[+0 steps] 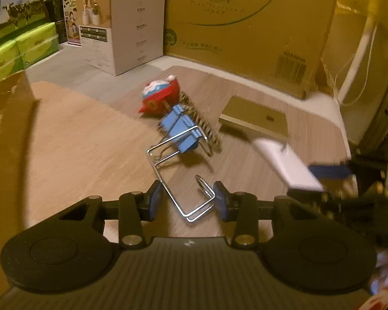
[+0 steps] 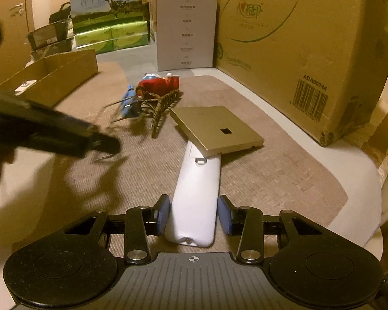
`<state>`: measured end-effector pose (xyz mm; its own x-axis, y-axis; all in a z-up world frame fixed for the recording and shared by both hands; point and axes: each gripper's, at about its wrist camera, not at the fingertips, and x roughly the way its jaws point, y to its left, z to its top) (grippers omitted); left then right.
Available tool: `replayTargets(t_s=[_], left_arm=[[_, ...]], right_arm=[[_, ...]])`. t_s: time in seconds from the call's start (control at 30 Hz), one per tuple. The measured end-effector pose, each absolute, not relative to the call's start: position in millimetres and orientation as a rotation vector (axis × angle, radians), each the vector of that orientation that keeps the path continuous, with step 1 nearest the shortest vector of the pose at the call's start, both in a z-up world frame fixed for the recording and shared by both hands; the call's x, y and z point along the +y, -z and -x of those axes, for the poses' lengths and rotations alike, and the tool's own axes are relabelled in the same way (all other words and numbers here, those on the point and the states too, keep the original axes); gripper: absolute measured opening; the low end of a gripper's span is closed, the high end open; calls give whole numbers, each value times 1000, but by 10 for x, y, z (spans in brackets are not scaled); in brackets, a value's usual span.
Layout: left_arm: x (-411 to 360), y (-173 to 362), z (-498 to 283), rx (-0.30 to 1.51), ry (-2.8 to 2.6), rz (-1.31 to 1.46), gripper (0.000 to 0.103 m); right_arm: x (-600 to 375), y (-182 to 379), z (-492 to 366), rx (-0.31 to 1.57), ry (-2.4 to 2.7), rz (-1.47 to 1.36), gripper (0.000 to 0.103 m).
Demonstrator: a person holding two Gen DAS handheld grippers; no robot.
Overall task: Organize rigid objects
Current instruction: 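Grasp the wire frame with blue binder clip with the left tool while the right tool holds the remote, then lift the wire frame with the left tool while the right tool holds the remote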
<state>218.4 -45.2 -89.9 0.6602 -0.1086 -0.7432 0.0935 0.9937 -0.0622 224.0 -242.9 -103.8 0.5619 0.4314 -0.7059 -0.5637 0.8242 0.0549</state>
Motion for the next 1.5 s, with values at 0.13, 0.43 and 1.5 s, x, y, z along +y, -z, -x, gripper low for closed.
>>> replayTargets(t_s=[0.13, 0.43, 1.5], left_arm=[[-348, 866, -1901, 862, 144, -27, 30], [-209, 821, -1420, 852, 185, -89, 29], [-285, 763, -1616, 771, 127, -113, 48]], right_arm=[[-2404, 1007, -2210, 806, -562, 152, 41], [-2260, 911, -1727, 862, -627, 142, 40], [-2098, 969, -1774, 815, -576, 112, 55]])
